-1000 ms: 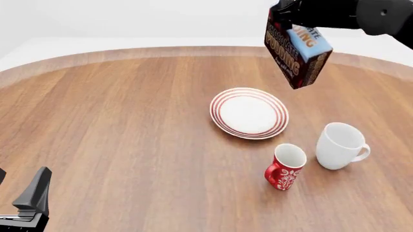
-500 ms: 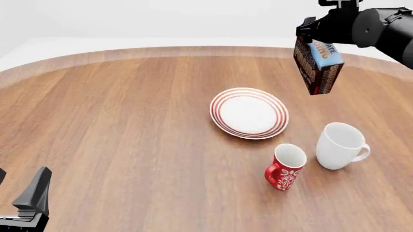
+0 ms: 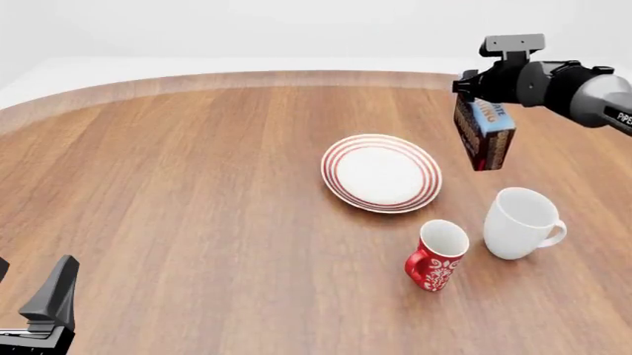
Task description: Put the chocolate pudding to the right of the plate.
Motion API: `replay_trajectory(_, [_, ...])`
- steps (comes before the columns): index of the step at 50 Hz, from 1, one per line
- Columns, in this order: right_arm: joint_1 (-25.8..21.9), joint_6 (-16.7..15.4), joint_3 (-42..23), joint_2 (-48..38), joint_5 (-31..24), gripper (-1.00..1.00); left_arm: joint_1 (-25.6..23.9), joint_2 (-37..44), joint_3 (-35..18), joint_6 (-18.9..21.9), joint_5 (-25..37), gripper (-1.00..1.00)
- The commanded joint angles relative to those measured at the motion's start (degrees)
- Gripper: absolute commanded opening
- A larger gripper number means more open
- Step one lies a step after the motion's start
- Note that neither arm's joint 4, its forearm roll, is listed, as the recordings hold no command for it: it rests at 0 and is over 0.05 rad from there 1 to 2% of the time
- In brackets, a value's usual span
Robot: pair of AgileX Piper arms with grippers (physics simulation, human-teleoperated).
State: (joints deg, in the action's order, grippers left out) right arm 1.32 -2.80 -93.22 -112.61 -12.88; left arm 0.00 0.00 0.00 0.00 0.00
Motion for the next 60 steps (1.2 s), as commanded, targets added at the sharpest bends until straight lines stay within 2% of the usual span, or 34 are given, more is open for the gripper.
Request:
replay_trajectory(1, [0.87, 1.14, -0.16, -3.43, 1.71, -1.0, 0.0, 0.0, 0.0, 0.0, 0.0, 1.0])
replay_trajectory(6, [1.71, 1.21, -0.7, -3.12, 0.69, -1.0, 0.0, 0.0, 0.0, 0.0, 0.0, 1.0])
replay_trajectory(17, [2.47, 1.33, 0.82, -6.25, 3.53, -1.0, 0.0, 0.0, 0.0, 0.0, 0.0, 1.0])
replay_trajectory(44, [2.99, 1.64, 2.1, -7.24, 5.08, -1.0, 0.0, 0.0, 0.0, 0.0, 0.0, 1.0])
replay_trajectory(54, [3.01, 1.64, 2.09, -7.58, 5.07, -1.0, 0.0, 0.0, 0.0, 0.0, 0.0, 1.0])
replay_trajectory(58, [3.02, 1.62, 0.64, -7.5, 3.39, -1.0, 0.0, 0.0, 0.0, 0.0, 0.0, 1.0])
replay_trajectory(60, [3.12, 1.73, 1.74, -7.85, 4.89, -1.0, 0.0, 0.0, 0.0, 0.0, 0.0, 1.0])
